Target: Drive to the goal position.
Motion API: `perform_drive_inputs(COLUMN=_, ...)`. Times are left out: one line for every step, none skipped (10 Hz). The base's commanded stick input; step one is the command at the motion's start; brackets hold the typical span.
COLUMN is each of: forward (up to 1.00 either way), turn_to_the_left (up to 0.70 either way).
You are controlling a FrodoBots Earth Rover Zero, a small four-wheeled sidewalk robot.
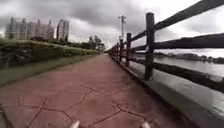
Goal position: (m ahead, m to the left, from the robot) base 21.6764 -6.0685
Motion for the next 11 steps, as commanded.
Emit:
perform_drive_inputs(forward=0.50, turn_to_the_left=0.00)
perform_drive_inputs(forward=0.50, turn_to_the_left=0.00)
perform_drive_inputs(forward=0.50, turn_to_the_left=0.00)
perform_drive_inputs(forward=0.50, turn_to_the_left=0.00)
perform_drive_inputs(forward=0.50, turn_to_the_left=0.00)
perform_drive_inputs(forward=0.50, turn_to_the_left=0.24)
perform_drive_inputs(forward=0.50, turn_to_the_left=0.00)
perform_drive_inputs(forward=0.50, turn_to_the_left=0.02)
perform_drive_inputs(forward=0.50, turn_to_the_left=0.20)
perform_drive_inputs(forward=0.50, turn_to_the_left=0.06)
perform_drive_inputs(forward=0.50, turn_to_the_left=0.18)
